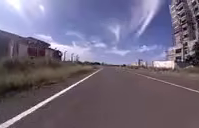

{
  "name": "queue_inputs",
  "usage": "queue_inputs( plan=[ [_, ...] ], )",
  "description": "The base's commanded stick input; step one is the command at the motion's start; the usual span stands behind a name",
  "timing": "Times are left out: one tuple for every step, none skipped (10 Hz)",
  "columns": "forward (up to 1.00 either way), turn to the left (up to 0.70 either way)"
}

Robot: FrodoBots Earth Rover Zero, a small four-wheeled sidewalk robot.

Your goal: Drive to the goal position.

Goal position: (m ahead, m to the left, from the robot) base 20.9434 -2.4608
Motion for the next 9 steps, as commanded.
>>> queue_inputs(
  plan=[
    [1.00, 0.00],
    [1.00, 0.00],
    [1.00, 0.00],
    [1.00, 0.00],
    [1.00, 0.00],
    [1.00, 0.00],
    [1.00, 0.00],
    [1.00, 0.00],
    [1.00, 0.00]
  ],
)
